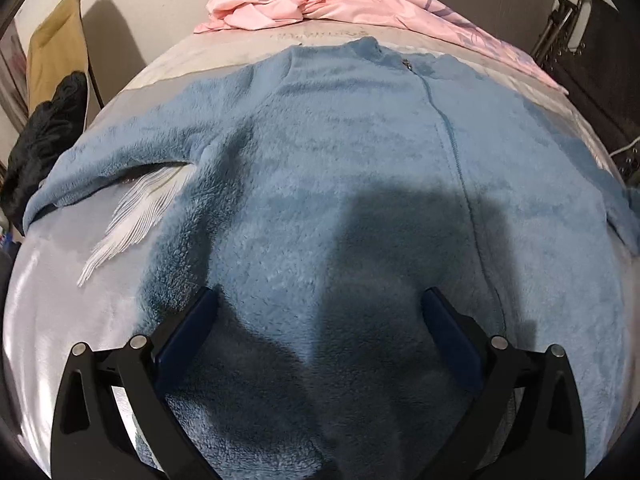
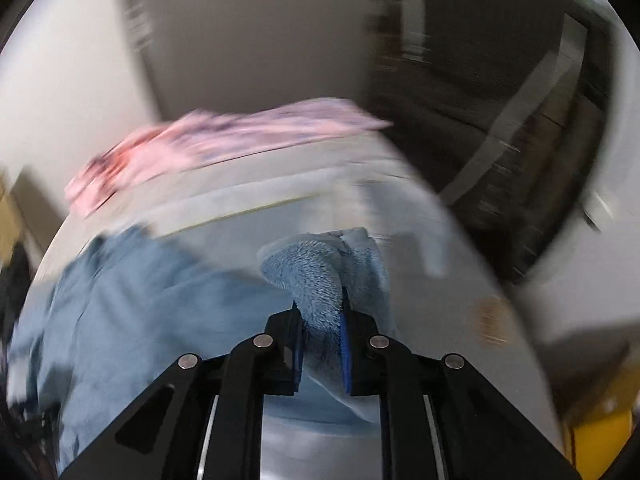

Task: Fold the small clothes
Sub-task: 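Lower the right gripper onto a jacket sleeve cuff and grasp it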

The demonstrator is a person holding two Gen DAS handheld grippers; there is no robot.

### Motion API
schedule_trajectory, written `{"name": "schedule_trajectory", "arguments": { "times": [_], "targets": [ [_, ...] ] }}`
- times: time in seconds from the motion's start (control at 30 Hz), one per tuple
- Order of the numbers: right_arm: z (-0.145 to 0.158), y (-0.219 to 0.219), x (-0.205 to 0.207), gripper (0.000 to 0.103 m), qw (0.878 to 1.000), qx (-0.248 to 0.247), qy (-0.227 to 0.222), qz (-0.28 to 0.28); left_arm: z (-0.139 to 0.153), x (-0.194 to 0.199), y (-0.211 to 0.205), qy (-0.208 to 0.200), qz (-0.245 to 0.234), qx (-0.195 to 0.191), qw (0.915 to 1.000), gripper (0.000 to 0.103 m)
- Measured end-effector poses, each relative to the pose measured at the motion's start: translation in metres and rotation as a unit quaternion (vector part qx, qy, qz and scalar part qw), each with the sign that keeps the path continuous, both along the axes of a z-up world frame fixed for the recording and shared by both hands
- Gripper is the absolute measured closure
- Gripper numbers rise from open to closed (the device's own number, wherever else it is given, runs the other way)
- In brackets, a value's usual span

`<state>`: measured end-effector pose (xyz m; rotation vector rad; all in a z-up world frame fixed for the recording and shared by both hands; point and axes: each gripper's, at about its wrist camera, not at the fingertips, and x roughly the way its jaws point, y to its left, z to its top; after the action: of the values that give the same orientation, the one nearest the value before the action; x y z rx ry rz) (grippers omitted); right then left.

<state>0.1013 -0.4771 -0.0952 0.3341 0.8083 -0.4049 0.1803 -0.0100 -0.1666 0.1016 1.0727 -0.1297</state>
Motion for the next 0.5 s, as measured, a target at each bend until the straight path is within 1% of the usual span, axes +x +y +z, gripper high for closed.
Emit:
{"name": "schedule_trajectory", "arguments": {
  "times": [0.07, 0.13, 0.23, 0.27, 0.3, 0.33, 0.37, 0.43, 0.5],
  "targets": [
    [-0.008, -0.034, -0.031, 0.087, 0.998, 0.015, 0.010, -0.055, -0.001, -0.001, -0.002, -0.003, 0.000, 0.007, 1.0000, 0.004],
    [-0.021, -0.059, -0.058, 0.087, 0.995, 0.042, 0.019, -0.092, 0.000, -0.002, -0.004, -0.008, 0.000, 0.012, 0.9999, 0.004],
    [-0.039, -0.080, -0.087, 0.087, 0.989, 0.079, 0.014, -0.124, 0.000, -0.003, -0.003, -0.005, 0.001, 0.006, 1.0000, 0.004],
    [-0.044, -0.083, -0.093, 0.084, 0.987, 0.093, 0.009, -0.132, 0.000, -0.003, -0.004, -0.005, 0.001, 0.005, 1.0000, 0.004],
    [-0.049, -0.089, -0.100, 0.075, 0.984, 0.111, -0.002, -0.141, 0.000, -0.003, -0.003, -0.005, 0.001, 0.006, 1.0000, 0.004],
    [-0.052, -0.095, -0.106, 0.070, 0.980, 0.128, -0.019, -0.148, 0.000, -0.003, -0.003, -0.006, 0.001, 0.006, 1.0000, 0.004],
    [-0.053, -0.100, -0.112, 0.061, 0.977, 0.146, -0.040, -0.150, 0.000, -0.004, -0.003, -0.006, 0.001, 0.006, 1.0000, 0.004],
    [-0.050, -0.105, -0.116, 0.060, 0.973, 0.167, -0.072, -0.142, 0.000, -0.004, -0.002, -0.006, 0.002, 0.005, 1.0000, 0.004],
    [-0.044, -0.105, -0.115, 0.060, 0.974, 0.171, -0.082, -0.125, 0.000, -0.004, -0.002, -0.006, 0.002, 0.006, 1.0000, 0.004]
  ]
}}
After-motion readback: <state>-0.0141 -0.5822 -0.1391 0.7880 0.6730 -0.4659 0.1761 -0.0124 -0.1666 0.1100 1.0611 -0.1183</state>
